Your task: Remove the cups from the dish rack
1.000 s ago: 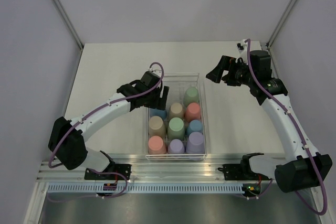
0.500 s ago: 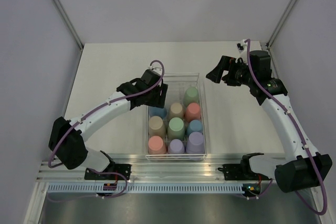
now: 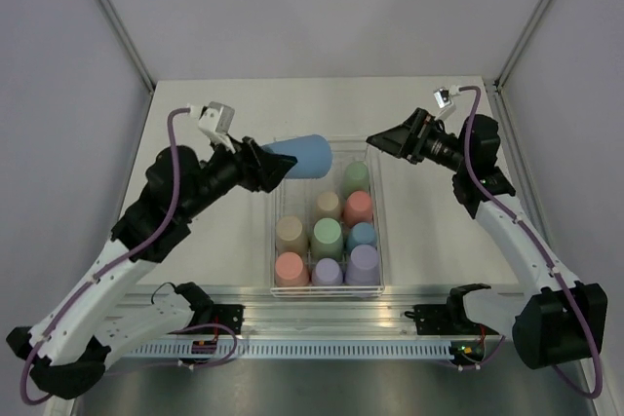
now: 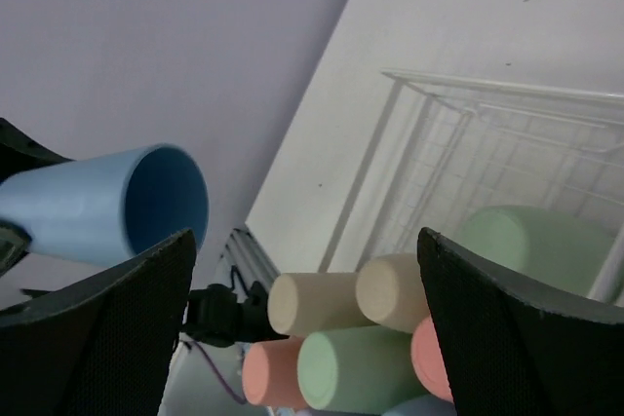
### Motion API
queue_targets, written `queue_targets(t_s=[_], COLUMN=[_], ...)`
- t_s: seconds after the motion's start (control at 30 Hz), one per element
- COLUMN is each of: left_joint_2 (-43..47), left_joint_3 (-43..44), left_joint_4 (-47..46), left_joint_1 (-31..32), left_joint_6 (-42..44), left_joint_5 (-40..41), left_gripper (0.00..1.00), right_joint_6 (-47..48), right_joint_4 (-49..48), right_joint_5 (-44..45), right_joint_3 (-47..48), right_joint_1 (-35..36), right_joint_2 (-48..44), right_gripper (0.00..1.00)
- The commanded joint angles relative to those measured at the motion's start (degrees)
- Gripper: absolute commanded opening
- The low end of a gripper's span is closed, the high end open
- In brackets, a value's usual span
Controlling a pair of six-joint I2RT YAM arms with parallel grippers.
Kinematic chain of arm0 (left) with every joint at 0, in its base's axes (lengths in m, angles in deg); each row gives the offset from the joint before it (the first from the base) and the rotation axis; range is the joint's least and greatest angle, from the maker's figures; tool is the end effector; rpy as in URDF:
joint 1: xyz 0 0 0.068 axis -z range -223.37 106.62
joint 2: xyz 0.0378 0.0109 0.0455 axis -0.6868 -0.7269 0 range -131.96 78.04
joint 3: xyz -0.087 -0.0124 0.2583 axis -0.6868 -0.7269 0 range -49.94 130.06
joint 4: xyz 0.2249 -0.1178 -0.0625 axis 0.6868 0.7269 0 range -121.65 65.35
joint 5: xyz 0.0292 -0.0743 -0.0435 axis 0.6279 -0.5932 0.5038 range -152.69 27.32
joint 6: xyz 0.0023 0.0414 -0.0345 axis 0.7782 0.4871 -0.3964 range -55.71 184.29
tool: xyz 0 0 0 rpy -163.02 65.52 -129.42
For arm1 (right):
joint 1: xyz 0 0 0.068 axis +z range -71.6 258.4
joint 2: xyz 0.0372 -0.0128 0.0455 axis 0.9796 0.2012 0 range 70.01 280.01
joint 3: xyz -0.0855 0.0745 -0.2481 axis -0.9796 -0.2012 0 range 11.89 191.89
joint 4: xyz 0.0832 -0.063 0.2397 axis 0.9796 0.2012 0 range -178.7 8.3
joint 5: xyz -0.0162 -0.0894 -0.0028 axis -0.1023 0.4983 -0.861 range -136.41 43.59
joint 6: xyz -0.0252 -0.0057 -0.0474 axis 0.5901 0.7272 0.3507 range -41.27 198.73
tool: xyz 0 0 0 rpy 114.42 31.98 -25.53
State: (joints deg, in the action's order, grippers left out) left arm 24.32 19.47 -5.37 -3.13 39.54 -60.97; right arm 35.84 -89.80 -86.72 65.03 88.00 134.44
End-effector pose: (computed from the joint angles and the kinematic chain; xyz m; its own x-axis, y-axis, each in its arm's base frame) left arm 0.1466 -0.1226 0.4302 -0.3883 -0.2196 -0.8950 0.5075 0.7597 -0.4066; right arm 0.2501 0.0658 0.3445 -0.6416 0.4177 -0.6433 -0.4346 0.4931 0.7537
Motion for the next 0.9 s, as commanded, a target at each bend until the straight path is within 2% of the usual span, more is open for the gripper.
queue_targets(t_s=[0.0, 0.07, 0.23, 0.37, 0.43, 0.57, 0.6, 0.73, 0.87], left_joint_2=[6.59, 10.27, 11.26, 11.00, 10.21, 9.24, 8.89, 8.01, 7.13], left_joint_3=[-10.76, -15.42, -18.69, -20.45, -20.45, -20.71, -20.89, -20.89, -21.42], left_joint_4=[-17.81, -23.53, -27.67, -31.11, -31.91, -33.58, -34.19, -34.63, -35.51], left_joint_1=[0.00, -0.17, -0.43, -0.52, -0.52, -0.61, -0.52, -0.52, -0.52], left_joint_6=[-6.25, -8.28, -9.87, -11.37, -11.46, -12.25, -12.42, -12.78, -13.48], left_joint_5=[-16.63, -17.44, -19.91, -19.65, -19.47, -19.47, -19.30, -18.77, -18.94], left_gripper=[0.02, 0.02, 0.02, 0.02, 0.02, 0.02, 0.02, 0.02, 0.02], right_joint_6=[-17.99, -23.36, -34.95, -44.71, -46.22, -42.90, -38.45, -28.40, -26.36], right_joint_4=[-29.18, -36.84, -55.71, -65.85, -68.75, -62.91, -56.35, -41.75, -38.71], right_joint_5=[-10.82, -11.89, -14.52, -17.34, -18.57, -19.01, -19.01, -18.84, -18.75], right_joint_3=[-4.88, -6.65, -10.42, -12.18, -13.23, -14.91, -15.00, -13.95, -13.51], right_joint_1=[0.59, 1.29, 2.61, 4.71, 6.47, 9.02, 10.07, 11.84, 12.89], right_joint_2=[0.61, 1.23, 1.76, 3.51, 3.78, 1.16, -0.51, -3.68, -6.06], right_gripper=[0.98, 0.98, 0.96, 0.95, 0.93, 0.93, 0.93, 0.93, 0.90])
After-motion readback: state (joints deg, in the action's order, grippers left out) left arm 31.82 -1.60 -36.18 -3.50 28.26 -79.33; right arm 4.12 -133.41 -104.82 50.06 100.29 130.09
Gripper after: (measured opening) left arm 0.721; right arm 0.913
